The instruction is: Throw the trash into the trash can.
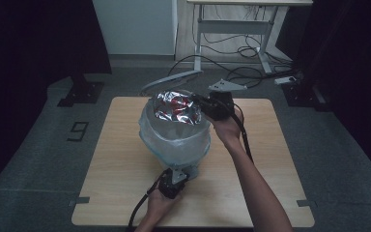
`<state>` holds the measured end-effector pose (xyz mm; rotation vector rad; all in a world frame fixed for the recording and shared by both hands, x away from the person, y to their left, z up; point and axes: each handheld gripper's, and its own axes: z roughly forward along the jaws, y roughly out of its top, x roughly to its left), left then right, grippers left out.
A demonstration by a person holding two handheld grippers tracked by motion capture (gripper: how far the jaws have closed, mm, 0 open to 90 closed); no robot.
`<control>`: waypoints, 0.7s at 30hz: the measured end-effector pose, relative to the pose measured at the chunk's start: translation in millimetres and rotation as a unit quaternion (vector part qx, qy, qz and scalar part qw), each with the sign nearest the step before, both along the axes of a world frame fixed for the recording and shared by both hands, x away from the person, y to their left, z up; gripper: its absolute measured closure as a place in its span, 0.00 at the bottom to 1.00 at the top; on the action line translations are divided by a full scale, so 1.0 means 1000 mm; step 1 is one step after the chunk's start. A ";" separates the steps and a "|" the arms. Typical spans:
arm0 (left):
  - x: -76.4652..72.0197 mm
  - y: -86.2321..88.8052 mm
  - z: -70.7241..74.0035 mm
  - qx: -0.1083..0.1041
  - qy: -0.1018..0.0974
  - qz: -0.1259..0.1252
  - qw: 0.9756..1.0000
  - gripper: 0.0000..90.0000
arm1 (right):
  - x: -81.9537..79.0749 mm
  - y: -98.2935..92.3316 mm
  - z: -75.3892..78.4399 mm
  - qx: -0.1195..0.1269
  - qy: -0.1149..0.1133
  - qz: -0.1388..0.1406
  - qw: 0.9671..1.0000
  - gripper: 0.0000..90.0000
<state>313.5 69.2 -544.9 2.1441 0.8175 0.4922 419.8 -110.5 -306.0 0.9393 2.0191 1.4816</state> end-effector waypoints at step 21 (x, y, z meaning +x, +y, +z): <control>0.000 0.000 0.000 0.000 -0.001 0.000 1.000 1.00 | -0.007 -0.012 -0.007 -0.013 -0.001 -0.003 1.000 0.57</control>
